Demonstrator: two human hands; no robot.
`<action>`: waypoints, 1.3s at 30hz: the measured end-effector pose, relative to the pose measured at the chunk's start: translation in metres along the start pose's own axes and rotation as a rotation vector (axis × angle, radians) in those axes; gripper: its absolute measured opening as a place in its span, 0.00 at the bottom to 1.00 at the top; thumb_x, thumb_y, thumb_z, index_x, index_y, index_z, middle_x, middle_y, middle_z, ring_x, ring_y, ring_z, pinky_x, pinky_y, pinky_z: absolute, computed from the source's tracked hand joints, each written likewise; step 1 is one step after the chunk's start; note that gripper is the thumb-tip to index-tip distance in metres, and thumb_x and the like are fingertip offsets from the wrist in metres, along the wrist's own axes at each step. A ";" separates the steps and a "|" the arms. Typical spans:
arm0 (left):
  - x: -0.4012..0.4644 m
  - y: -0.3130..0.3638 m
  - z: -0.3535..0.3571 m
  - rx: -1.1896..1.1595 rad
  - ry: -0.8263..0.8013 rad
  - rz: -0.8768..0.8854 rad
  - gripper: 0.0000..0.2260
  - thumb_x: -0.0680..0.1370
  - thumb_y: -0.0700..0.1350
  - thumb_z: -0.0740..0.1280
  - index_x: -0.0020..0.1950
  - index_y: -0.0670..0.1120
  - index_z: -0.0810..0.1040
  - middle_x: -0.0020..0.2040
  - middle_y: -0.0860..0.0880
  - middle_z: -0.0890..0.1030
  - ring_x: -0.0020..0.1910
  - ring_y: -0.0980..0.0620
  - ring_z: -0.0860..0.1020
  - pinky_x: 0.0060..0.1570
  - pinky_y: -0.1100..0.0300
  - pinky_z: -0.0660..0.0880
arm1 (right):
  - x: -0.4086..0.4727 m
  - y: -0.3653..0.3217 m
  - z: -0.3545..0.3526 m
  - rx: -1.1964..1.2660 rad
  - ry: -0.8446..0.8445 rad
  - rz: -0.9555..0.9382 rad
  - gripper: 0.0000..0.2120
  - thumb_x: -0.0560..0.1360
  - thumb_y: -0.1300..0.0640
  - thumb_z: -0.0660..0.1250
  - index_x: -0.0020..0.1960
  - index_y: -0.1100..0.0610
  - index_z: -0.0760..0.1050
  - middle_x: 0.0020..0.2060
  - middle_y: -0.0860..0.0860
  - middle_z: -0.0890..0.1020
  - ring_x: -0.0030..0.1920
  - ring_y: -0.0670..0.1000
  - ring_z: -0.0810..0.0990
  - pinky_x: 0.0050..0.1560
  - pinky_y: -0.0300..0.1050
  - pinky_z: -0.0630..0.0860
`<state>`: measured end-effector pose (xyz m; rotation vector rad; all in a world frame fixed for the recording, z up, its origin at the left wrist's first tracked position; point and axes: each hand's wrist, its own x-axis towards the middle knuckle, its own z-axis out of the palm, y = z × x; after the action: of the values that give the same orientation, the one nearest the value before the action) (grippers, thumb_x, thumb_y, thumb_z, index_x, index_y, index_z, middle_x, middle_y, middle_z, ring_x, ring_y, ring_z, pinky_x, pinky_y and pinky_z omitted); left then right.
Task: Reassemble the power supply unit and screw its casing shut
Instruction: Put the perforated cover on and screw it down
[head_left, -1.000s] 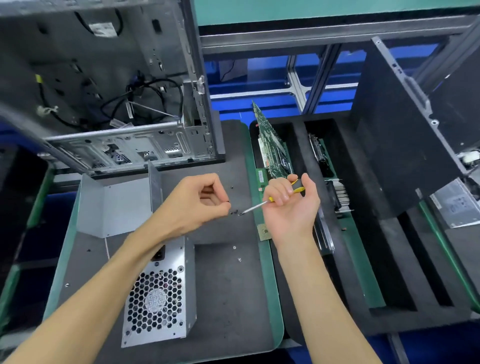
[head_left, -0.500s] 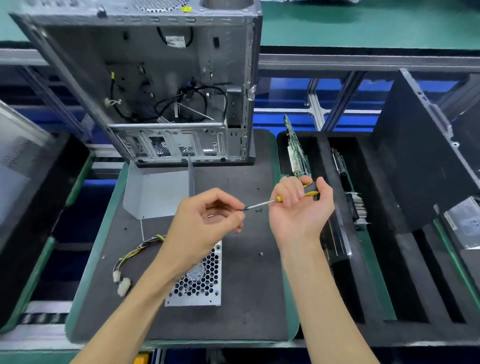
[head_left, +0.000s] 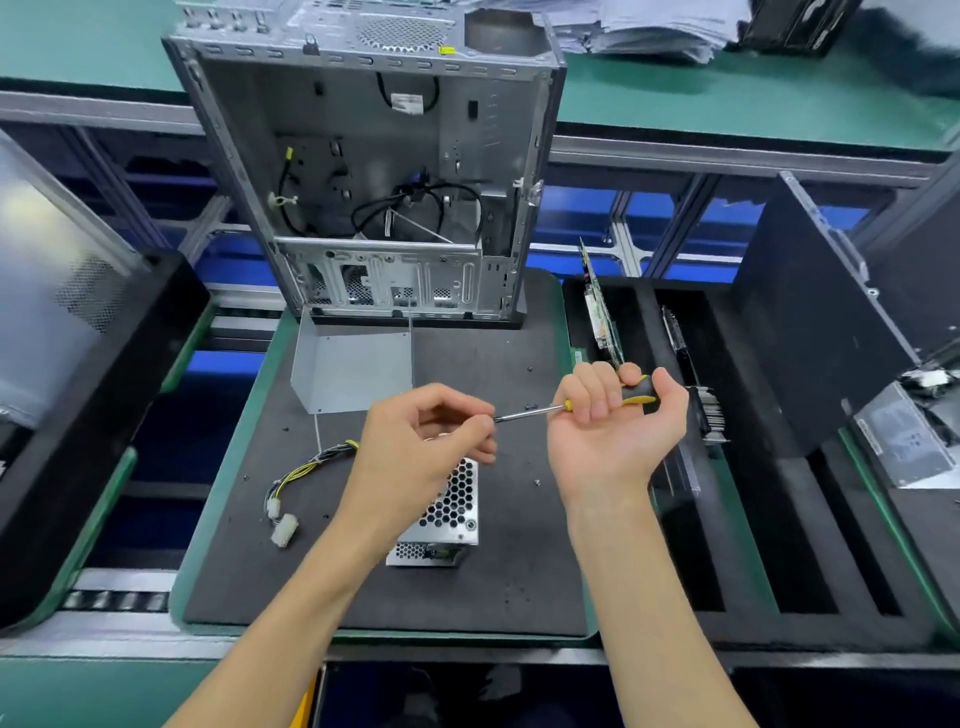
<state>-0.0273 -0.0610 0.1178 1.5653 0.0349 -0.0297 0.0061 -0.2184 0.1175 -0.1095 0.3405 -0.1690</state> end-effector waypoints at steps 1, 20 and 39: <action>-0.004 0.000 -0.002 -0.038 -0.009 -0.015 0.06 0.75 0.30 0.72 0.43 0.41 0.85 0.36 0.43 0.85 0.36 0.45 0.85 0.39 0.61 0.81 | -0.005 0.001 0.000 -0.006 -0.001 -0.017 0.14 0.78 0.51 0.59 0.35 0.54 0.66 0.29 0.47 0.57 0.25 0.47 0.56 0.21 0.40 0.56; -0.051 -0.002 -0.023 0.048 -0.086 0.063 0.07 0.77 0.37 0.73 0.53 0.45 0.82 0.42 0.44 0.86 0.39 0.48 0.86 0.41 0.64 0.80 | -0.050 0.015 -0.004 -0.063 -0.053 -0.036 0.15 0.78 0.51 0.59 0.35 0.54 0.66 0.29 0.47 0.56 0.25 0.48 0.54 0.21 0.40 0.56; -0.083 -0.093 -0.018 -0.708 0.148 -0.593 0.31 0.65 0.49 0.84 0.61 0.34 0.79 0.53 0.34 0.84 0.57 0.38 0.84 0.51 0.50 0.83 | -0.059 0.000 -0.038 -0.451 -0.118 -0.289 0.10 0.76 0.52 0.57 0.37 0.53 0.63 0.27 0.49 0.57 0.26 0.50 0.52 0.25 0.43 0.53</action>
<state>-0.1138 -0.0437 0.0281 0.8038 0.5660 -0.3326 -0.0618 -0.2106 0.1013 -0.6135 0.2386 -0.3689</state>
